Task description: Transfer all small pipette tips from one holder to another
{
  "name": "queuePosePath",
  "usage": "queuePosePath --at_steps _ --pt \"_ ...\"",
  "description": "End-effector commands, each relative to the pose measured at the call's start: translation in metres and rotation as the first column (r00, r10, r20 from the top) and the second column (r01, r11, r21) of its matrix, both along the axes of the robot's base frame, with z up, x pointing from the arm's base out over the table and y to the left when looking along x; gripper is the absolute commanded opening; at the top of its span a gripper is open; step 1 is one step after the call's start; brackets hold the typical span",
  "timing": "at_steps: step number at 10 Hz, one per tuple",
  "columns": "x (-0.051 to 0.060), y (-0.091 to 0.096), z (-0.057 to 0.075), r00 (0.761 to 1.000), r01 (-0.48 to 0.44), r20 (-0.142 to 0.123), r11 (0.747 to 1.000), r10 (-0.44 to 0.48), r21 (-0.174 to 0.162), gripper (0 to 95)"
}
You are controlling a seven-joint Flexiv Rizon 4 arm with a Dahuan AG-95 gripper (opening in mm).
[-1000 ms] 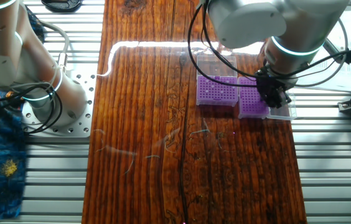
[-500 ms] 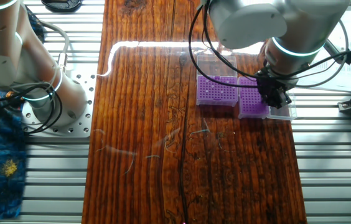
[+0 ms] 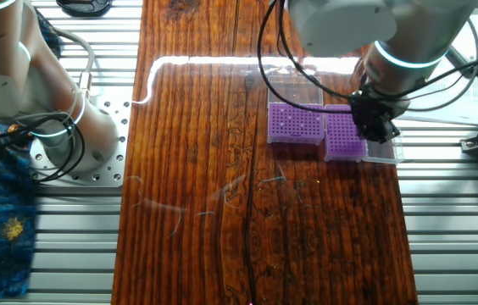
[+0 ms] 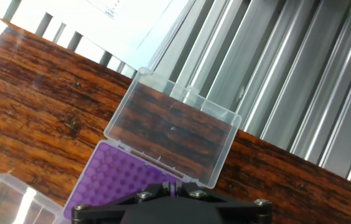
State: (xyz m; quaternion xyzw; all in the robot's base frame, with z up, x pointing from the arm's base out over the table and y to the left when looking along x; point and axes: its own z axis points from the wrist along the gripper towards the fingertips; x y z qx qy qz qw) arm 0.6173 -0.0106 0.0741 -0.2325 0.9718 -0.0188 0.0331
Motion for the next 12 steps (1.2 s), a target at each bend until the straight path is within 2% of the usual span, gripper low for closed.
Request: queuePosePath --at_steps 1,4,5,6,8,12 --pt "-0.002 0.001 0.011 1.000 -0.012 -0.008 1.000 0.012 -0.003 0.0" --pt "-0.010 0.004 0.032 0.999 -0.041 -0.034 0.999 0.040 -0.012 0.0" --pt "-0.016 0.006 0.039 0.998 -0.037 -0.046 0.999 0.036 -0.008 0.0" --pt "-0.020 0.007 0.041 0.998 -0.032 -0.048 0.999 0.031 -0.004 0.0" --pt "-0.038 0.016 0.037 0.999 -0.003 -0.052 1.000 0.003 0.010 0.0" --pt "-0.055 0.013 0.025 0.998 -0.012 -0.054 1.000 0.013 0.014 0.0"
